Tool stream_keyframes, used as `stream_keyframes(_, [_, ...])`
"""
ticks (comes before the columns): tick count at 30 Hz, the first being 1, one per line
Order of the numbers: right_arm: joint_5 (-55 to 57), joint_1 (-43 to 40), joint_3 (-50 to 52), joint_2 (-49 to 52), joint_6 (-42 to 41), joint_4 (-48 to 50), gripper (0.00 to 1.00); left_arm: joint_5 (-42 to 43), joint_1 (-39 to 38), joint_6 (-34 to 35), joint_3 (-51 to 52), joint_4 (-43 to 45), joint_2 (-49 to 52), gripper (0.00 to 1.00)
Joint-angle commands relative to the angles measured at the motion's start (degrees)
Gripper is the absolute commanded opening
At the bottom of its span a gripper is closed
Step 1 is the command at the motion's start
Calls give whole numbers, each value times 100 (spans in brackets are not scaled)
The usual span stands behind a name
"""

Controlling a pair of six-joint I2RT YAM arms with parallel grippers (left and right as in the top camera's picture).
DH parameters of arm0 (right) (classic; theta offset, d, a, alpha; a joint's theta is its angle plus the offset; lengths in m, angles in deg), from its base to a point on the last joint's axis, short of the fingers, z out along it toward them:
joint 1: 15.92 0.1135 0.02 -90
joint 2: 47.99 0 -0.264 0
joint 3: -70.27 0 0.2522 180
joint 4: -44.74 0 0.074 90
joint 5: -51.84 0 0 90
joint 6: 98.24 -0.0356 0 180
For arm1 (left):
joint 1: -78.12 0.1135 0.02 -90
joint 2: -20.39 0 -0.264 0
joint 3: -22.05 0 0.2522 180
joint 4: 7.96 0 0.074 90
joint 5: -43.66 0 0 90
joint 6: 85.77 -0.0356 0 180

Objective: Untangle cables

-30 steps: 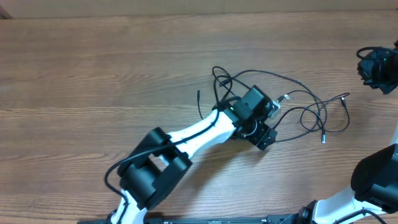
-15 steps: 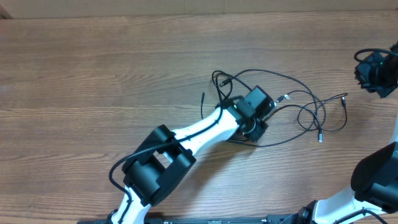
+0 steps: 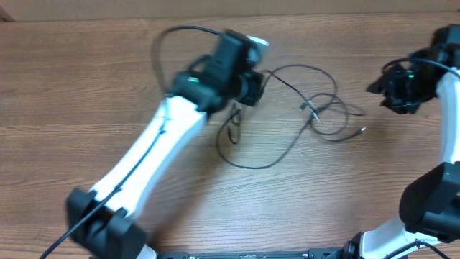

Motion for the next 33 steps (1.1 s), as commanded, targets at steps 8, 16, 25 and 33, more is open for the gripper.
stream_keyframes(8, [-114, 1290, 1150, -70, -94, 1204, 97, 1379, 992, -809, -59, -87, -780, 4])
stream_keyframes(16, [960, 1539, 1755, -70, -1117, 1843, 100, -566, 1255, 249, -57, -835, -798, 4])
stream_keyframes(25, [1176, 1545, 2498, -59, -2533, 3296, 93, -1718, 1246, 1390, 66, -1690, -487, 4])
stream_keyframes(33, [962, 1510, 2616, -66, -2312, 3939, 4, -1698, 1241, 1637, 378, -1827, 68, 4])
